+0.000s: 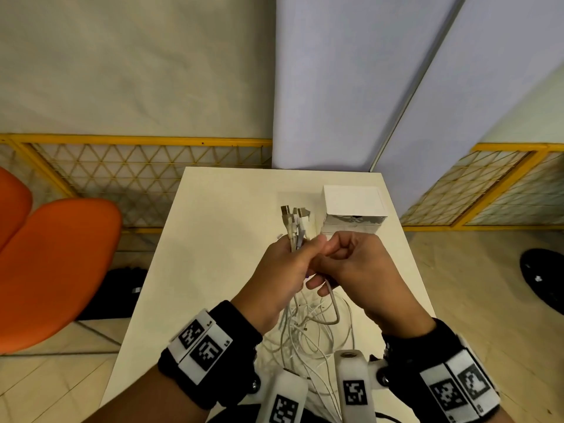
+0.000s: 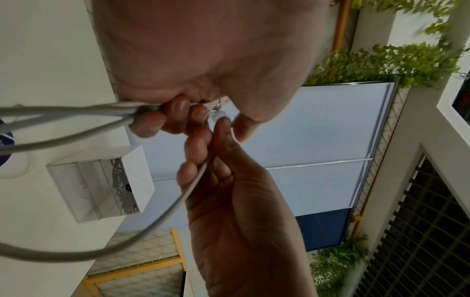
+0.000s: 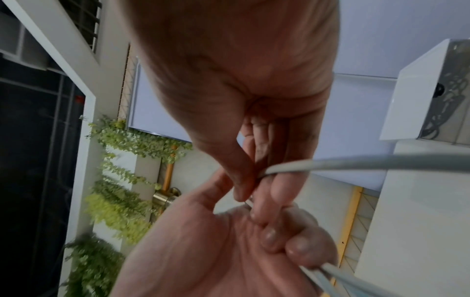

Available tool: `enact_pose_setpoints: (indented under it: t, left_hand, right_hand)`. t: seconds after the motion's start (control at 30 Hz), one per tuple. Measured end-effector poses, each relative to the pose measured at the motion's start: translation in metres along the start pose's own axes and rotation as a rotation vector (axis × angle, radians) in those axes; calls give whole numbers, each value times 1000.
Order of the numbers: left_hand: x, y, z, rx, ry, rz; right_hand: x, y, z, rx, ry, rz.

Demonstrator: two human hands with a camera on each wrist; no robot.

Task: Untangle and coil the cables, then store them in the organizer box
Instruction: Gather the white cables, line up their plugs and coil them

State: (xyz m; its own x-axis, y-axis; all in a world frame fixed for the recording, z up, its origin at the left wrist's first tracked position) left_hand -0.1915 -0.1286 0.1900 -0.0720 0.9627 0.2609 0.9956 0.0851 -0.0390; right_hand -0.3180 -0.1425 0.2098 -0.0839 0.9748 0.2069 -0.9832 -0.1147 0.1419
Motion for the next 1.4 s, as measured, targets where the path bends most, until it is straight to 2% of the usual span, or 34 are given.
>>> enact_pose_setpoints:
  t: [0.1,0.2,0.33,0.4,0.57,0.7,0.8,0.93,1.1,1.27,1.4]
  left_hand:
    - [5,2,-1,-57,20,-67]
    - [8,12,-10,-140,-54,-162]
    - [9,33,-31,-170,-178,-290]
    - [11,38,-37,-68,-184,-285]
    - [21,39,-48,229,-134,-201]
    - [25,41,-49,155,-89,-130]
    - [29,40,-43,-20,-39,-73]
    - [33,35,-32,-152,27,-23]
    - [33,34,-37,-244,-60,-81]
    - [36,36,-48,-281,-171,-119]
    - [39,43,-48,5,-194,-166]
  right_hand:
    - [8,-6,0,19,17,12]
    - [15,-8,-6,56,26,64]
    - [21,0,-31,166,188,138]
    - [17,6,-54,207,217,161]
    - [0,15,-126,333,172,178]
    - [-7,15,-164,412,109,182]
    - [-8,8,-140,375,153,137]
    - [1,-3,-63,273,295,114]
    - [14,-6,15,285,499,146]
    - [2,-2,13,346,511,121]
    - [-22,10,-41,412,439,102]
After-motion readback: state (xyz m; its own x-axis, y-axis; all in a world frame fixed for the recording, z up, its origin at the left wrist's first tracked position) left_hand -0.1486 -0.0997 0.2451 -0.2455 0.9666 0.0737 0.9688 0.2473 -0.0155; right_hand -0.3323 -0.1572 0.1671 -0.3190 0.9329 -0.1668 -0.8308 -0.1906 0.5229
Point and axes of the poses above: each hand's wrist, its own x-axis away from the middle knuckle, its own y-axis out of the back of the hand, z = x × y, the point moved 3 cm from there along -x, towards the middle knuckle, and after that the axes turned 8 degrees about -z, right-handed, at the moved point
